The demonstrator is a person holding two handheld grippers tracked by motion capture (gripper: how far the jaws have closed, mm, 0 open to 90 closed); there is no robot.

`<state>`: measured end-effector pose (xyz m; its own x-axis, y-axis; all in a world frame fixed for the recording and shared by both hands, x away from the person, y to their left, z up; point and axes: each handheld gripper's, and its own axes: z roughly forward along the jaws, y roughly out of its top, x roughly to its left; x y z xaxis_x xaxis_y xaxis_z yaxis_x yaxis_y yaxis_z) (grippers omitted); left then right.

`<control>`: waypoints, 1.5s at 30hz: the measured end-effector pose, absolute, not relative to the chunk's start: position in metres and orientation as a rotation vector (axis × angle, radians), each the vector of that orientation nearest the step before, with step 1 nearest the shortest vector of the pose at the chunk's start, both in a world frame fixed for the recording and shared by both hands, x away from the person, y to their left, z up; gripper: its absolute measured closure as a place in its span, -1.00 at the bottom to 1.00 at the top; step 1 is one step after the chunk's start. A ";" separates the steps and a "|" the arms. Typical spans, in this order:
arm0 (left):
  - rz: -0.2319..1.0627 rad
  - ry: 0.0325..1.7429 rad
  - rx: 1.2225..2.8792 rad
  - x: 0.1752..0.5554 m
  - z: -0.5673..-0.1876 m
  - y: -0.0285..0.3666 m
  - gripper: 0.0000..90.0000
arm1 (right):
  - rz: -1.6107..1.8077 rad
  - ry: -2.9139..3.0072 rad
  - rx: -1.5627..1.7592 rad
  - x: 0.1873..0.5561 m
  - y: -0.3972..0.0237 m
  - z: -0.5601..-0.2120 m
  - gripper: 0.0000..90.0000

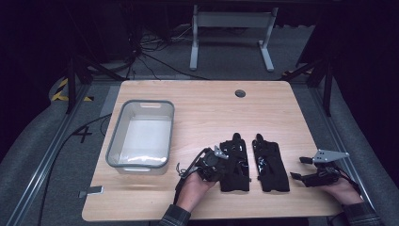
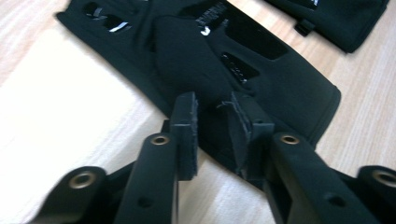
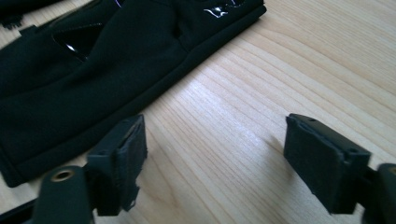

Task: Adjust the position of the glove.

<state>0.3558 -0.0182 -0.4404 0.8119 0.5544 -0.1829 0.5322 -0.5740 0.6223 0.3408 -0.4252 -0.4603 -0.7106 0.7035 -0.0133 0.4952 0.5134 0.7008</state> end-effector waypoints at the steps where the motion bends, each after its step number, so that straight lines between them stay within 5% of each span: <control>1: 0.046 0.801 2.302 0.357 -0.440 -0.017 0.54 | 1.005 2.466 1.005 0.341 -0.425 -0.459 -0.42; 6: 0.070 0.829 2.275 0.362 -0.442 -0.013 0.36 | 1.065 2.442 0.976 0.341 -0.420 -0.451 -0.10; 13: 0.076 0.852 2.265 0.369 -0.446 -0.014 0.21 | 1.142 2.483 0.876 0.350 -0.400 -0.441 0.75; 16: 0.084 0.853 2.265 0.370 -0.448 -0.015 0.13 | 1.136 2.528 0.845 0.357 -0.389 -0.443 0.96; 25: 0.090 0.861 2.287 0.375 -0.454 -0.021 0.08 | 1.064 2.604 0.793 0.371 -0.370 -0.454 1.00; 30: 0.129 0.848 2.313 0.372 -0.454 -0.027 0.30 | 1.061 2.599 0.784 0.371 -0.369 -0.455 1.00; 37: 0.116 0.854 2.315 0.374 -0.454 -0.029 0.90 | 1.064 2.596 0.783 0.370 -0.369 -0.455 1.00; 45: 0.095 0.916 2.232 0.374 -0.448 -0.023 0.95 | 1.069 2.607 0.769 0.370 -0.366 -0.455 1.00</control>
<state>0.3740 -0.0228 -0.4482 0.7460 0.6388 -0.1884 0.5865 -0.4960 0.6403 0.3696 -0.3660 -0.4552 -0.8389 0.5443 -0.0047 0.3843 0.5982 0.7032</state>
